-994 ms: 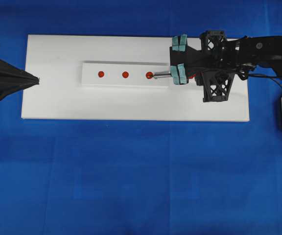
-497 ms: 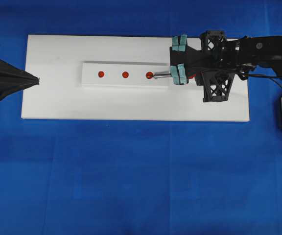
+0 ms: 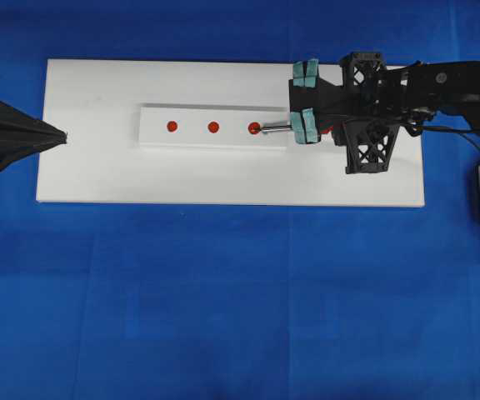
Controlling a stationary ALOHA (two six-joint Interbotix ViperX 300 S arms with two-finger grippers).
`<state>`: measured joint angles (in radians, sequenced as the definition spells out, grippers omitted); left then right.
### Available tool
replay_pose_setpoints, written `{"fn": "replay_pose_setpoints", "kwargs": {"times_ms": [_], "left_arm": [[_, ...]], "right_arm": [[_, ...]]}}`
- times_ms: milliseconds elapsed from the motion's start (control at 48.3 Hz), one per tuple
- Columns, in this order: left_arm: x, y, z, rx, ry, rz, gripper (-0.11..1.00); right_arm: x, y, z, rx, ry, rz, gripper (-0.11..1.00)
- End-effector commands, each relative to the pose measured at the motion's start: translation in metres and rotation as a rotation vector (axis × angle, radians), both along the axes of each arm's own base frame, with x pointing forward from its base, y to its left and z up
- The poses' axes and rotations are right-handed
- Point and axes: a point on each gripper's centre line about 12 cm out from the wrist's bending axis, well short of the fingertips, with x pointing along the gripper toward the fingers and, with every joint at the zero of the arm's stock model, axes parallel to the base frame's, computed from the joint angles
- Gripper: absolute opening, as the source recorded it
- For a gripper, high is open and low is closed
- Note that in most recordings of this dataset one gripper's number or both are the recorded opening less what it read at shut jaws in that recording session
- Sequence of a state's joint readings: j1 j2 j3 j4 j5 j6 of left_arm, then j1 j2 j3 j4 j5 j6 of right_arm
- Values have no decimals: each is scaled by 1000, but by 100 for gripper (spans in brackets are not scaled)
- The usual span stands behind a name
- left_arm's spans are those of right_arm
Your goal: Touch the tip of the soldering iron to the mark.
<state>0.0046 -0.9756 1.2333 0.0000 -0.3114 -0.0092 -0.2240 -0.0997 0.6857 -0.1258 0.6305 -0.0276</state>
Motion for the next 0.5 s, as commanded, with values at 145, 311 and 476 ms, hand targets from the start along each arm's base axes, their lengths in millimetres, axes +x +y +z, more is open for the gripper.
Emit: {"fn": "replay_pose_setpoints", "kwargs": {"times_ms": [145, 311, 476], "left_arm": [[1, 0, 4, 0, -14, 1, 0], [1, 0, 4, 0, -14, 1, 0], [1, 0, 4, 0, -14, 1, 0]], "right_arm": [[2, -1, 5, -4, -23, -2, 6], [3, -2, 9, -5, -25, -3, 6], [3, -2, 31, -17, -70, -6, 6]]}}
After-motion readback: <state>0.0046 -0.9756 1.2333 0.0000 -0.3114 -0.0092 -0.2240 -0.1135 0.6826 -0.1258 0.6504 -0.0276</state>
